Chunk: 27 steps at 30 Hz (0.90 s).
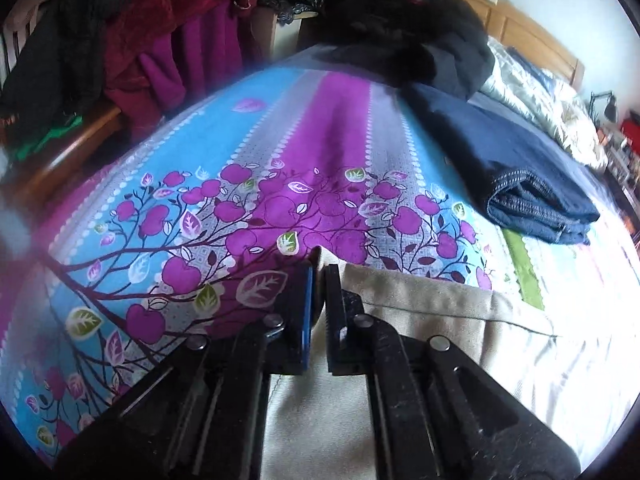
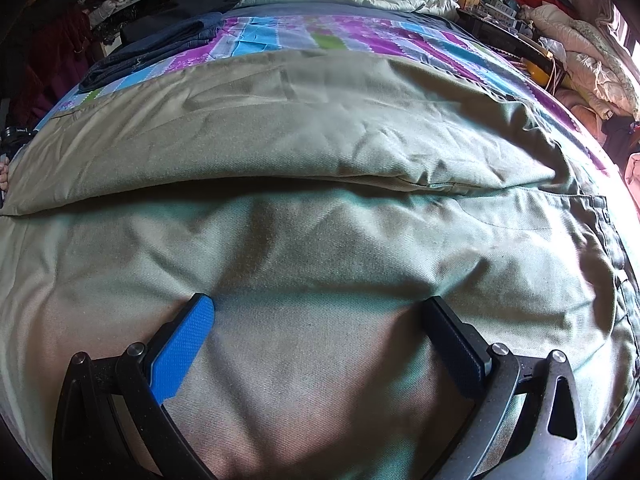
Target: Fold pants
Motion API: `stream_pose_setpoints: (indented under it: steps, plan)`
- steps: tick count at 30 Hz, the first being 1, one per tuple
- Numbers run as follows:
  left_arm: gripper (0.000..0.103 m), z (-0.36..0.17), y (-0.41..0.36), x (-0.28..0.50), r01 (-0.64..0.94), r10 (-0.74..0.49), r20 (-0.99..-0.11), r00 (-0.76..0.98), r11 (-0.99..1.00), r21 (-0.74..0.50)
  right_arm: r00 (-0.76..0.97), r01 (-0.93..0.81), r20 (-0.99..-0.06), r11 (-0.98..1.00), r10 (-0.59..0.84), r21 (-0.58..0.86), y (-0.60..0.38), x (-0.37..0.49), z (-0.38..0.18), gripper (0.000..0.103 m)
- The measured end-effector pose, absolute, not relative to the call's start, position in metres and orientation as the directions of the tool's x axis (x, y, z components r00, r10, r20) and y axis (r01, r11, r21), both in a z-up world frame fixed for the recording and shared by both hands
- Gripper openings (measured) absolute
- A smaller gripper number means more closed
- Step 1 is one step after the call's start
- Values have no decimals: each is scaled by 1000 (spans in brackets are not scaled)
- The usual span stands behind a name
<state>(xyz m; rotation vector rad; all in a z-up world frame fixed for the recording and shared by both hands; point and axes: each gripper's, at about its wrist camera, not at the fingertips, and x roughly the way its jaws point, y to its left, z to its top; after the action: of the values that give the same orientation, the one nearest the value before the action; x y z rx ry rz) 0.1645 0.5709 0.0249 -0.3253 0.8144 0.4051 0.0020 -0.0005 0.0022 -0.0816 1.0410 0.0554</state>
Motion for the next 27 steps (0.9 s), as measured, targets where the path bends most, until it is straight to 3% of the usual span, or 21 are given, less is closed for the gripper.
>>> stream_pose_setpoints:
  steps: [1, 3, 6, 8, 11, 16, 19, 21, 22, 23, 25, 27]
  plan:
    - [5, 25, 567, 166, -468, 241, -758, 606, 879, -94, 488, -100, -873, 994, 20, -33, -2, 4, 5, 103]
    - [5, 23, 565, 173, -470, 265, -764, 588, 881, -56, 495, -113, -867, 994, 60, 5, -12, 2, 19, 86]
    - [7, 17, 569, 184, -477, 286, -786, 549, 879, -14, 589, -61, -805, 997, 76, 49, -54, 10, 56, 89]
    - [14, 14, 569, 192, -486, 312, -789, 529, 874, 19, 643, -1, -765, 999, 31, 39, -93, 31, 75, 98]
    - [20, 14, 573, 195, -498, 316, -791, 524, 867, 17, 696, 110, -714, 994, -75, 3, -157, 83, 88, 98]
    - [24, 11, 580, 195, -507, 290, -793, 535, 862, -27, 655, 245, -741, 969, -147, 25, -250, 188, 69, 97]
    - [24, 11, 580, 197, -513, 293, -793, 535, 858, -29, 588, 284, -796, 958, -142, 39, -285, 238, 46, 87]
    - [24, 11, 579, 198, -513, 291, -791, 538, 858, -33, 507, 273, -858, 959, -82, 69, -293, 262, 20, 73]
    - [22, 10, 579, 197, -514, 287, -791, 541, 857, -40, 501, 259, -861, 965, -91, 49, -288, 267, 16, 63]
    - [20, 11, 579, 196, -513, 283, -789, 545, 857, -47, 523, 219, -848, 975, -79, 44, -280, 266, 17, 33]
    - [7, 12, 579, 196, -520, 301, -786, 539, 854, -29, 505, 220, -855, 975, -120, -7, -265, 264, 19, 30]
    - [5, 17, 576, 195, -528, 315, -782, 538, 849, -21, 506, 213, -852, 977, -134, -27, -258, 260, 26, 22]
